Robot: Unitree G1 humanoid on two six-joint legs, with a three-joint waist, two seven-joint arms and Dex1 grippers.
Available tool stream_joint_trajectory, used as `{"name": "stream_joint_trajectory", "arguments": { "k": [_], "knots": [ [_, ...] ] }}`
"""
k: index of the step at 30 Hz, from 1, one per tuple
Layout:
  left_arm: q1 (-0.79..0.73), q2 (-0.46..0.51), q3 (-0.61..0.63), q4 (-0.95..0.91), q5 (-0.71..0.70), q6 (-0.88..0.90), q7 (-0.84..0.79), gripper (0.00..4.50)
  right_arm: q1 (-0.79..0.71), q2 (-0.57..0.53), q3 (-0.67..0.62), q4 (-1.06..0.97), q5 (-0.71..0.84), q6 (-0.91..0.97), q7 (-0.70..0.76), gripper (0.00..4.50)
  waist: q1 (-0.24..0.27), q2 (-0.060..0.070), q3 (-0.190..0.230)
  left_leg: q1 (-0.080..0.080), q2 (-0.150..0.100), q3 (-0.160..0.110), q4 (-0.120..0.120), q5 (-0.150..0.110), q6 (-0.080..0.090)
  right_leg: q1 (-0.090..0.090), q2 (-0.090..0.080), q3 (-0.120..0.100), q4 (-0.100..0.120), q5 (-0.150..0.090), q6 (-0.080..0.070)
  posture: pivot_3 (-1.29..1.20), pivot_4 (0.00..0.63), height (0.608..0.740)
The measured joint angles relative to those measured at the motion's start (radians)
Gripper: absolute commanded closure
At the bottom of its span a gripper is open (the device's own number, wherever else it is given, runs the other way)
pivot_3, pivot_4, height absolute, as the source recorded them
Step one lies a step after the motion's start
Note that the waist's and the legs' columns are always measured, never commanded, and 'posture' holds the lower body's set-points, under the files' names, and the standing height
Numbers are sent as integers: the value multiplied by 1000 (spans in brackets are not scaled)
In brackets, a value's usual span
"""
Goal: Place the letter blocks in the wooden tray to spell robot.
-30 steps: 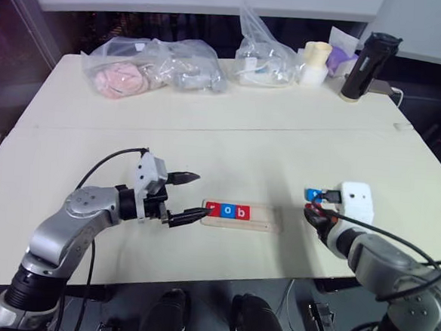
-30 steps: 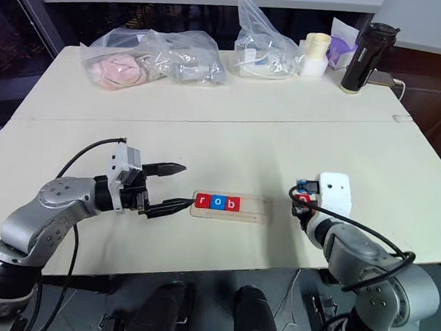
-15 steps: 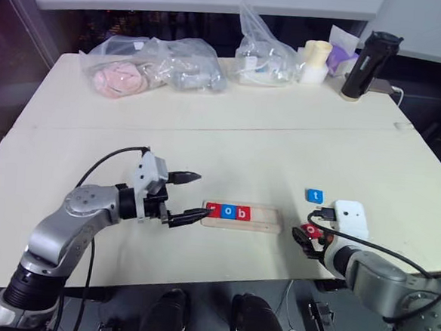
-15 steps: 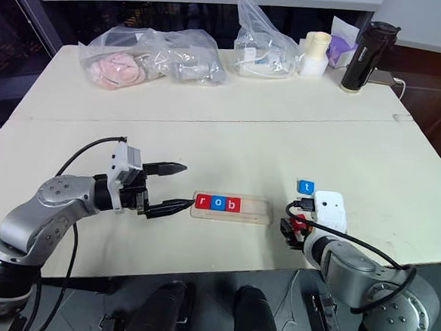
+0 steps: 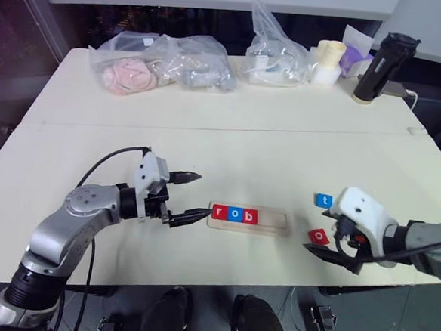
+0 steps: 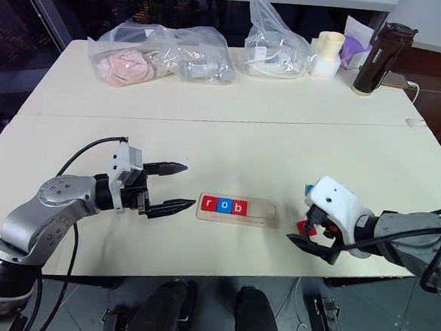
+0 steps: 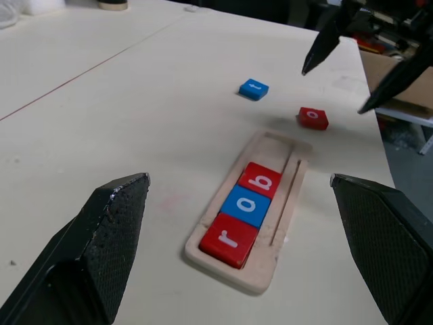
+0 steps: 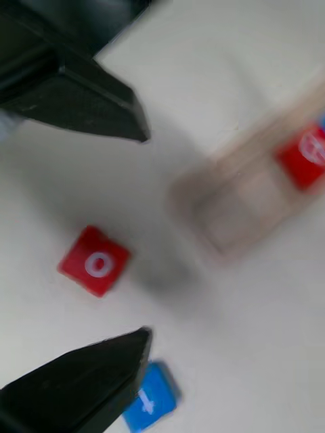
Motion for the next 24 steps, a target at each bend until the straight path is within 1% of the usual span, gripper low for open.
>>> {"name": "stream_joint_trajectory", "arguments": {
  "k": [1, 3, 5, 7, 9, 13, 19, 24],
  "knots": [
    [0, 0, 0, 0, 1, -1, 0, 0, 9, -9, 38, 72, -82, -111, 64, 17, 0, 0, 0, 0, -1, 1, 1, 0, 0, 0, -1, 1, 0, 0, 0, 0, 150, 740],
    [3, 0, 0, 0, 3, -2, 1, 0, 5, -10, 90, 183, -195, -259, 151, 17, 0, 0, 0, 0, -1, 2, 2, 0, 0, 0, -2, 1, 0, 1, -1, 0, 150, 740],
    [13, -1, 1, -4, 3, -2, 7, 0, -42, 4, 154, 299, -285, -403, 249, 17, -2, 0, 0, 2, 0, 2, 2, 0, 0, 1, -3, 1, 0, 1, -2, 0, 150, 740],
    [31, -3, 2, -17, 3, -1, 18, 0, -108, 34, 208, 403, -347, -499, 331, 17, -6, 0, 0, 3, 1, 2, 2, 0, 0, 1, -3, 1, 1, 2, -3, 0, 150, 740],
    [36, -4, 2, -23, 3, -1, 27, 0, -163, 64, 243, 464, -387, -555, 387, 17, -4, 0, 0, 4, 2, 1, 1, 0, 0, 1, -2, 2, 3, 2, -3, 0, 150, 740],
    [41, -3, 8, -48, 2, 2, 38, 0, -249, 110, 279, 542, -457, -641, 456, 17, 0, 0, 0, 5, 2, 1, 0, 0, 0, 1, -2, 2, 4, 2, -3, 0, 150, 740],
    [61, 1, 12, -59, 1, 7, 47, 0, -343, 172, 312, 631, -517, -699, 539, 17, 0, 0, 0, 9, 1, 1, 1, 0, 0, 6, -3, 2, 2, 2, -3, 0, 150, 740],
    [64, 1, 12, -60, 0, 9, 49, 0, -392, 204, 325, 672, -546, -733, 577, 17, 0, 0, 0, 11, 1, 1, 1, 0, 0, 7, -3, 3, 3, 3, -4, 0, 150, 740]
  ]
}}
